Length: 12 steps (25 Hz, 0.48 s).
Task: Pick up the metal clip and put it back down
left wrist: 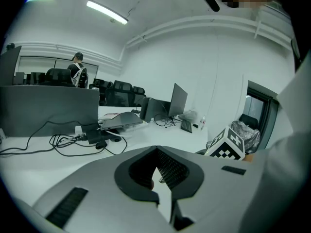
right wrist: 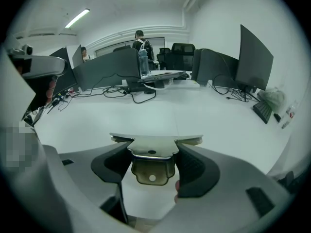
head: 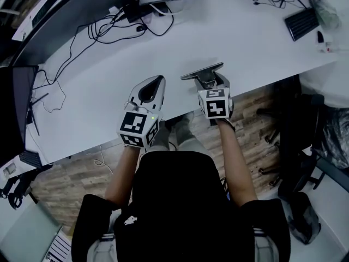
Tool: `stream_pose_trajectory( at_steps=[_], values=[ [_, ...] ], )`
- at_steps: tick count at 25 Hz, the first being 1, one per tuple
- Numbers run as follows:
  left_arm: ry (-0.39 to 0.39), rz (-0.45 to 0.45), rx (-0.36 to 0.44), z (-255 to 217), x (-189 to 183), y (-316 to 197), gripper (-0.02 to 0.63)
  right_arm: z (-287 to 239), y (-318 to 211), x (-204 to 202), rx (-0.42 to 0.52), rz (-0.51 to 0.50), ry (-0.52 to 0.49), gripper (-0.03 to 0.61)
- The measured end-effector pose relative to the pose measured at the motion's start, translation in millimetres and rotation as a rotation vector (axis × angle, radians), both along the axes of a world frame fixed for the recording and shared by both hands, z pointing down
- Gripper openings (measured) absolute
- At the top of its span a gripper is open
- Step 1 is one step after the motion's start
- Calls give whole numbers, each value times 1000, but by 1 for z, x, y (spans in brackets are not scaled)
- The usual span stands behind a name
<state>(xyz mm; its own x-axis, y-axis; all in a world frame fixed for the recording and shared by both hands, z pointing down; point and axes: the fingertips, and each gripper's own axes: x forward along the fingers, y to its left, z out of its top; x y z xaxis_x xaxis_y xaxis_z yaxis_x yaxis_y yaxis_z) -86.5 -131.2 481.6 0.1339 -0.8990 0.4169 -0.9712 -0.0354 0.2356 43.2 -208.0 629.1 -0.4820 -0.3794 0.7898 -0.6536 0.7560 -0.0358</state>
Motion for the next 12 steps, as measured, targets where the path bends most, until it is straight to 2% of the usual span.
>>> stream_pose_trajectory(
  at_steps=[12],
  values=[
    [-66,-33,93,-58,-39,5,9,-91,-15,-17,107,17,-112,302]
  ],
)
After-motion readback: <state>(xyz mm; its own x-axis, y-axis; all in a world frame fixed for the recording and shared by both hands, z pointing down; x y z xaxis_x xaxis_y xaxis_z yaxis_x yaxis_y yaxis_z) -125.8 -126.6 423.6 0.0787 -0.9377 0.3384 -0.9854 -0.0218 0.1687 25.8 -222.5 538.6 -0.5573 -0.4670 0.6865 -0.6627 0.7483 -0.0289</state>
